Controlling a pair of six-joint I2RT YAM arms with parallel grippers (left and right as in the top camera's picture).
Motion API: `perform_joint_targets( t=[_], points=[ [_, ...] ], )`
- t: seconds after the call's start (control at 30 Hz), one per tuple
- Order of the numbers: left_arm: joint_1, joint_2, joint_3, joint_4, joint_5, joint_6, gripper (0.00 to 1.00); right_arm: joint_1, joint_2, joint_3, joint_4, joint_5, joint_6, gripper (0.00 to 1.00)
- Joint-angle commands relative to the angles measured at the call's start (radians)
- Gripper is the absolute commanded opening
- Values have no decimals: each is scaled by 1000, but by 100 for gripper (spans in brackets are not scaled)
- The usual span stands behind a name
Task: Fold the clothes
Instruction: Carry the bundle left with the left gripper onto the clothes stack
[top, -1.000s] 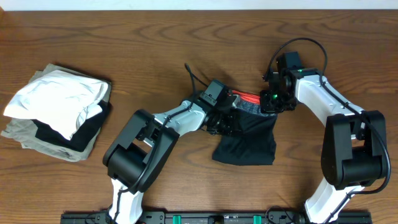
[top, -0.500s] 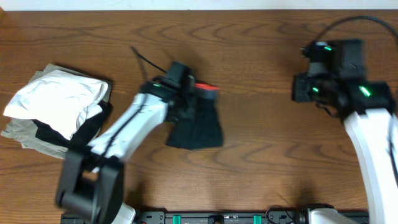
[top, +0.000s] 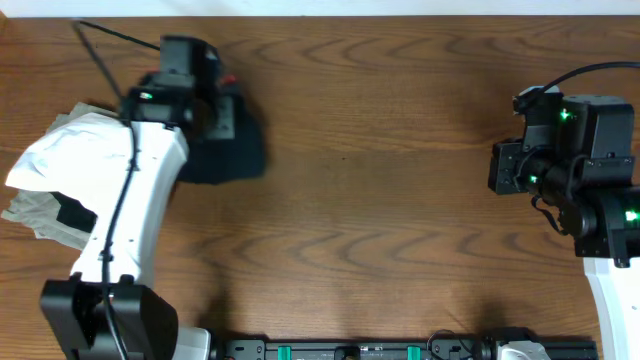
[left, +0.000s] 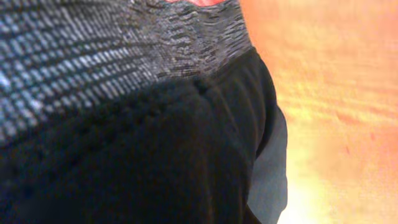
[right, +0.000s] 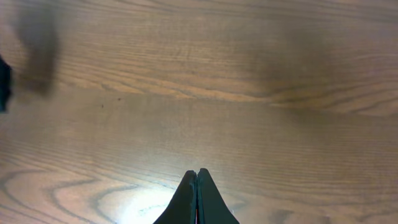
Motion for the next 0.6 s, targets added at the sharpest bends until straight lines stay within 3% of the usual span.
perform_joint_targets(
  t=[0.0,0.2,0.37,0.57],
  points=[
    [67,-18,79,-3,-29,48,6,-5,21,-3,-11,10,-9,1],
    [230,-18,139,5,-33,47,6,-5,45,-4,-22,10,-13,1],
    [403,-12,138,24,-28,-46,6,-5,47,-4,-31,18,-21,1],
    [549,22,120,-62,107,-127,6,-5,47,-4,-26,18,-24,1]
  ],
)
